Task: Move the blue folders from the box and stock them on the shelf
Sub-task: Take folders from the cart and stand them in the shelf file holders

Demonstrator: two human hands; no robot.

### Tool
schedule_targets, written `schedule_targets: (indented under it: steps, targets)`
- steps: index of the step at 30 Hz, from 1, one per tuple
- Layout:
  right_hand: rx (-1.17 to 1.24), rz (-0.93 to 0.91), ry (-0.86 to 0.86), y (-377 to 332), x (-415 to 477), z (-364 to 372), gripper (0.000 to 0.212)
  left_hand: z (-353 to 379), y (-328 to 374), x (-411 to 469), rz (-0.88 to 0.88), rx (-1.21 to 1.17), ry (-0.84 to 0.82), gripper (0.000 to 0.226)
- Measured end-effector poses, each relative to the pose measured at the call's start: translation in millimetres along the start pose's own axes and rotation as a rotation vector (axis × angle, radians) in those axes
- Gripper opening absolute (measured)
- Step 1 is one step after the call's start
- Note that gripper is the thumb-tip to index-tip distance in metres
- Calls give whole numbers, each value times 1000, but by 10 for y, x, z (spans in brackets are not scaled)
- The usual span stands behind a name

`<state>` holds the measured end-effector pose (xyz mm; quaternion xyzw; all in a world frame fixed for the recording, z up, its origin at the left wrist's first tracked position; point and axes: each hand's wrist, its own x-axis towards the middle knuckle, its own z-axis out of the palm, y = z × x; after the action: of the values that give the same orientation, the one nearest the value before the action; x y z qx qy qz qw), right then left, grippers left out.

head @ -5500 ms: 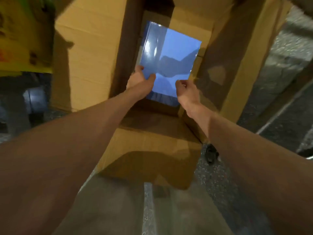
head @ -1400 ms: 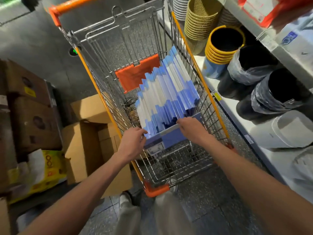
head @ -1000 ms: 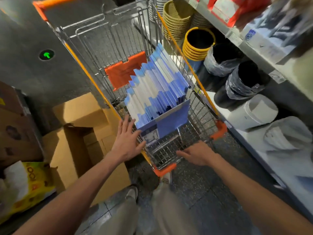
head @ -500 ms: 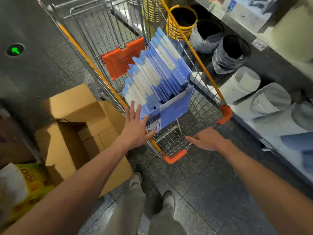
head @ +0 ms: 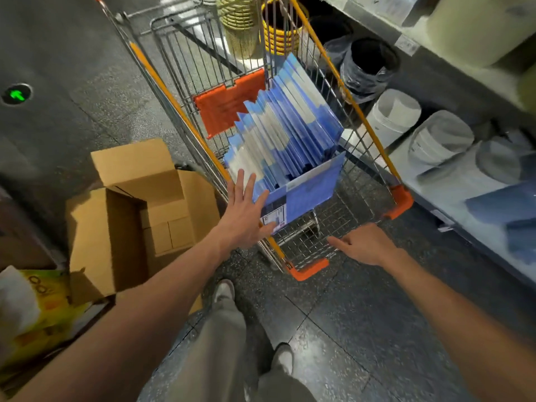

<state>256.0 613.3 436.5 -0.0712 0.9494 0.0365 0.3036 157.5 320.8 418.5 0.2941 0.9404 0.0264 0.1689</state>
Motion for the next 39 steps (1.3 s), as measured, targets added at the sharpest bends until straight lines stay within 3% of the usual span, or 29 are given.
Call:
schedule_targets:
  steps: [9, 14, 18, 22, 28, 39]
  targets:
    - [138, 96, 121, 433, -963, 974, 98, 313, 1016, -330, 146, 53, 65, 87]
    - [193, 151, 156, 571, -1723, 1463, 106, 418, 1741, -602, 181, 95, -8, 77]
    - [265, 255, 108, 542, -2240, 1860, 80, 492, 2187, -870, 230, 150, -45, 71]
    - [269, 329, 122, 285, -2725, 2287, 62, 632, 2467, -1233, 298, 247, -29, 69]
    - [389, 496, 177, -383, -3387, 2715, 96, 889, 2618, -1781, 409, 276, -20, 71]
    - [520, 686, 193, -1561, -4616, 3583, 87, 1348, 2982, -2986, 587, 260, 2, 82]
